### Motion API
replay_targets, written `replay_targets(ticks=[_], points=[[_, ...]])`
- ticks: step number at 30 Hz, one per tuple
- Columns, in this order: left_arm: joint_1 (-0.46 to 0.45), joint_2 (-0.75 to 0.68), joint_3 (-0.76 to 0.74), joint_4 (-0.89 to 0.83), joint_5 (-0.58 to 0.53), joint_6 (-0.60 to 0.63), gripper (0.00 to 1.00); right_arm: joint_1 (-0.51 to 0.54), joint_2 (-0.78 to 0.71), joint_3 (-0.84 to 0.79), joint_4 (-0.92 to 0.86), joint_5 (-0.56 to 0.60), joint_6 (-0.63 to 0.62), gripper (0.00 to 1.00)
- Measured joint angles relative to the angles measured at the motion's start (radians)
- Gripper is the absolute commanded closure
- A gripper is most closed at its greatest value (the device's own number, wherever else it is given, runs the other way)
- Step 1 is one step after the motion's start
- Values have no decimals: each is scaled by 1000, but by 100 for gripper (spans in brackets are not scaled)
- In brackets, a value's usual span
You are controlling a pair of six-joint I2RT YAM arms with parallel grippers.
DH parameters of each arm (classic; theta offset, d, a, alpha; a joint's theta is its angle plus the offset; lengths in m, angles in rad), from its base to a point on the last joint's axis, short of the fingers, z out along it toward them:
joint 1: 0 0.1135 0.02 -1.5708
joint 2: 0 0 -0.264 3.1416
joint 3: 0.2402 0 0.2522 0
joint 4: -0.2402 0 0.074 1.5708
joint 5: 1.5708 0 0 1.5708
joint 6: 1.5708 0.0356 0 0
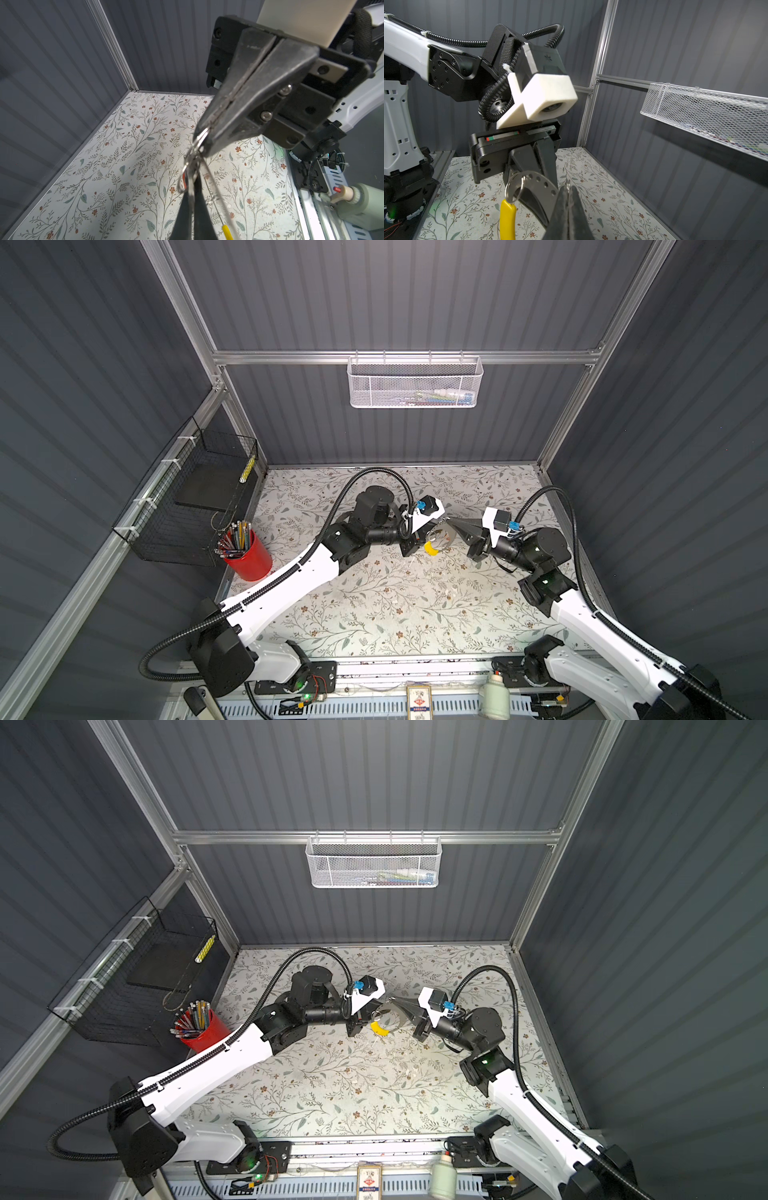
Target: Put the keys on the keyring
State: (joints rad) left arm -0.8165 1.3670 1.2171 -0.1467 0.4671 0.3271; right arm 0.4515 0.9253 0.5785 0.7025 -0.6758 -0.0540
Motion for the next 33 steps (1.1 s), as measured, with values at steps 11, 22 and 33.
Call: replay_targets(ticks=[11,22,33], points=[[3,35,44,-43,95,40,71,0,26,-2,74,-10,45,100],[26,-88,-27,-40,-20,109,57,0,27,-50,97,-24,51,100],[72,-89,8,-40,36,162,65,-1,51,-55,141,-85,55,100]])
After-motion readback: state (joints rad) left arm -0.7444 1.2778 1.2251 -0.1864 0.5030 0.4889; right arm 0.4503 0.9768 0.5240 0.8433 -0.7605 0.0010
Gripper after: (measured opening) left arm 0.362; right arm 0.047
